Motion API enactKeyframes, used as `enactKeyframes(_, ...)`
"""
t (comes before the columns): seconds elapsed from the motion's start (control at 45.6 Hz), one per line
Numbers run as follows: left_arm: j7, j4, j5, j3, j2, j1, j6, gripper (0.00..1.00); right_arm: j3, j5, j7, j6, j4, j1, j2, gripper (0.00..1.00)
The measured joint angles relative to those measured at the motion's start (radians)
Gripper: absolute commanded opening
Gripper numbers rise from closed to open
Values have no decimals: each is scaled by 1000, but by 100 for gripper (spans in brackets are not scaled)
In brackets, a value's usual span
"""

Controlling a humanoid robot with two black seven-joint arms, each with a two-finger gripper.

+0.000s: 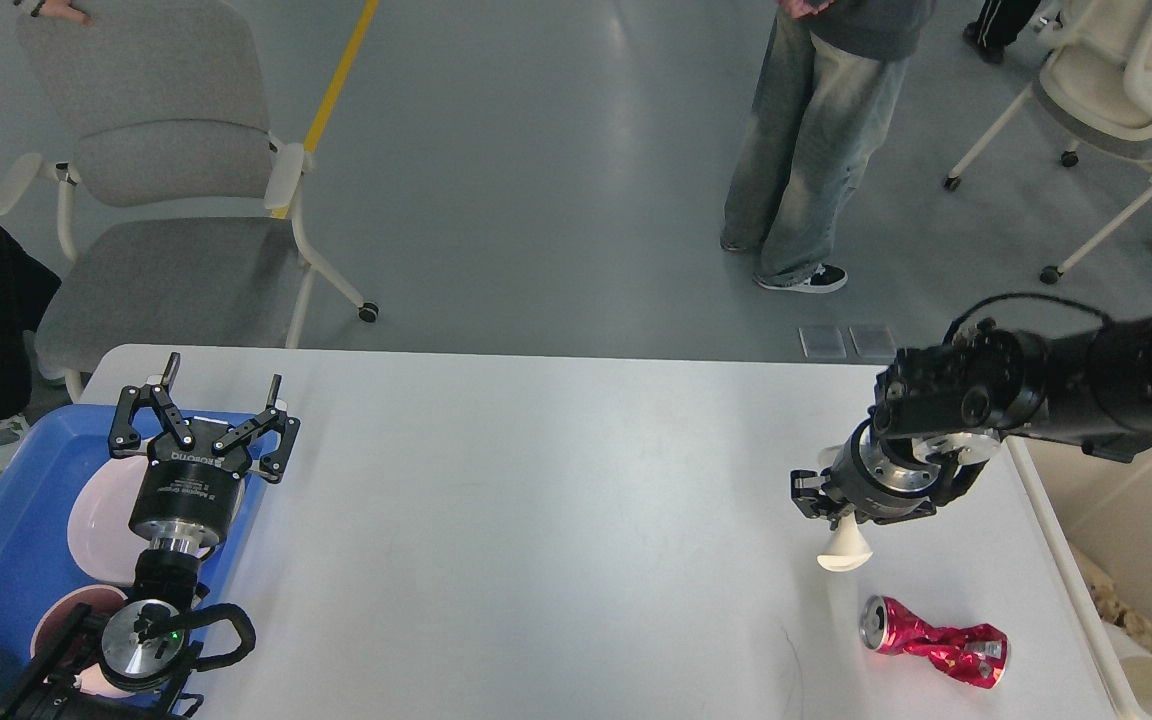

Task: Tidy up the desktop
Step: 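Carry the paper cup into the white bin and release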

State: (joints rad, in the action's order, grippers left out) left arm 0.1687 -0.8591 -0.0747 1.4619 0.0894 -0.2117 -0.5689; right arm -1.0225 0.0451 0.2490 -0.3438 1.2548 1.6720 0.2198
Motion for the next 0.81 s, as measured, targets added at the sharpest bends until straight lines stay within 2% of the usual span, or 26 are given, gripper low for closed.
enactKeyframes(0.131, 0, 0, 0, 0, 0, 0, 0, 96, -113, -83, 1, -97, 150, 257, 31, 0)
enactKeyframes(0.307, 0, 0, 0, 0, 0, 0, 0, 96, -255, -153, -8, -310, 299, 582, 72, 0)
enactKeyframes(0.394, 0, 0, -1, 0, 1, 0, 1, 96, -334, -181, -65, -360, 355, 703, 78, 0)
enactKeyframes(0.504, 0, 0, -1, 0, 1, 0, 1, 96, -470, -195, -234, -372, 384, 774, 66, 0)
enactKeyframes(0.57, 0, 0, 0, 0, 1, 0, 1, 96, -518, -196, -280, -369, 387, 783, 60, 0)
enactKeyframes(0.679, 0, 0, 0, 0, 1, 0, 1, 96, -554, -190, -294, -364, 377, 784, 69, 0)
enactKeyframes(0.811, 0, 0, 0, 0, 1, 0, 1, 96, -603, -184, -283, -329, 287, 717, 158, 0)
